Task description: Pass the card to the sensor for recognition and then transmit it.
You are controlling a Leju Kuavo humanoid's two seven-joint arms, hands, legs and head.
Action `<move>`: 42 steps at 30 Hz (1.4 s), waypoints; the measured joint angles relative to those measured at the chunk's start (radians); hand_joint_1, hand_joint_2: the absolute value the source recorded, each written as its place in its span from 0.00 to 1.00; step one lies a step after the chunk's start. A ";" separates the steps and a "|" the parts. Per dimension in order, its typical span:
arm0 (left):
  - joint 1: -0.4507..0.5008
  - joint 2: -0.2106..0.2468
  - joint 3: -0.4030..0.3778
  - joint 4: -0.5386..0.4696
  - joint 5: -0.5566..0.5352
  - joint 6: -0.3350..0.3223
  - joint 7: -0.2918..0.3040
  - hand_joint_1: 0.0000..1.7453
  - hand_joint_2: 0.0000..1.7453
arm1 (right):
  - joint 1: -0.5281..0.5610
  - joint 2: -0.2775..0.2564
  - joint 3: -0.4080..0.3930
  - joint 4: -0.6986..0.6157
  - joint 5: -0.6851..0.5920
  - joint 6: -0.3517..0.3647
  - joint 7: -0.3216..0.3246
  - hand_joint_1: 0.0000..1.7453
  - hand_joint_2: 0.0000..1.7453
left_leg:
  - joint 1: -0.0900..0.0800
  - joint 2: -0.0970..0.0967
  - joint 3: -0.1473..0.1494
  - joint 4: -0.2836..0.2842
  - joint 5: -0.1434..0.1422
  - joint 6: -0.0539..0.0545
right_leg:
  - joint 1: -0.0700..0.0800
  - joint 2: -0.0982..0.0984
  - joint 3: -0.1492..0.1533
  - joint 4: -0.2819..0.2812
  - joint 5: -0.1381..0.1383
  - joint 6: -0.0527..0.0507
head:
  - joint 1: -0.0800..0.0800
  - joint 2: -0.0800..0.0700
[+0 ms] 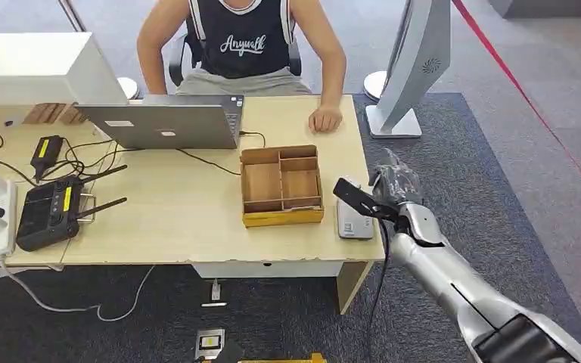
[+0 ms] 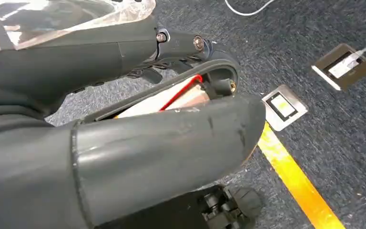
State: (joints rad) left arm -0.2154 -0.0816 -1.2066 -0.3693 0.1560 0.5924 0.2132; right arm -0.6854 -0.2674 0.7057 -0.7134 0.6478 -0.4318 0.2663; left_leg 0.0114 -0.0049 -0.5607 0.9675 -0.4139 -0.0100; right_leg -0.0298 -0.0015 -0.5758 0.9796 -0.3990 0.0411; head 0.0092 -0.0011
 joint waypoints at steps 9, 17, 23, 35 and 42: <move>0.001 -0.007 0.010 0.001 -0.001 -0.006 -0.005 0.00 0.00 | 0.024 -0.002 0.010 -0.009 0.001 0.017 0.017 1.00 1.00 | 0.000 0.000 0.000 0.000 0.000 0.000 | 0.000 0.000 0.000 0.000 0.000 0.000 | 0.000 0.000; 0.005 -0.007 0.025 0.001 0.000 -0.003 -0.017 0.00 0.00 | 0.035 0.006 0.015 -0.014 0.005 0.037 0.017 1.00 1.00 | 0.000 0.000 0.000 0.000 0.000 0.000 | 0.000 0.000 0.000 0.000 0.000 0.000 | 0.000 0.000; 0.006 -0.006 0.031 0.001 -0.001 -0.003 -0.018 0.00 0.00 | 0.038 0.011 0.021 -0.014 0.005 0.040 0.017 1.00 1.00 | 0.000 0.000 0.000 0.000 0.000 0.000 | 0.000 0.000 0.000 0.000 0.000 0.000 | 0.000 0.000; 0.006 -0.006 0.032 0.001 -0.006 -0.006 -0.017 0.00 0.00 | 0.052 0.021 0.032 -0.021 0.005 0.057 0.015 1.00 1.00 | 0.000 0.000 0.000 0.000 0.000 0.000 | 0.000 0.000 0.000 0.000 0.000 0.000 | 0.000 0.000; 0.009 -0.006 0.033 0.000 -0.004 -0.006 -0.018 0.00 0.00 | 0.055 0.034 0.037 -0.024 0.008 0.078 0.011 1.00 1.00 | 0.000 0.000 0.000 0.000 0.000 0.000 | 0.000 0.000 0.000 0.000 0.000 0.000 | 0.000 0.000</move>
State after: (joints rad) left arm -0.2062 -0.0874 -1.1738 -0.3693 0.1522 0.5867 0.1953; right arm -0.6299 -0.2338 0.7427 -0.7374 0.6557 -0.3540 0.2777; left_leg 0.0115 -0.0045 -0.5602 0.9673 -0.4139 -0.0101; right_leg -0.0297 -0.0015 -0.5756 0.9796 -0.3990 0.0410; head 0.0092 -0.0011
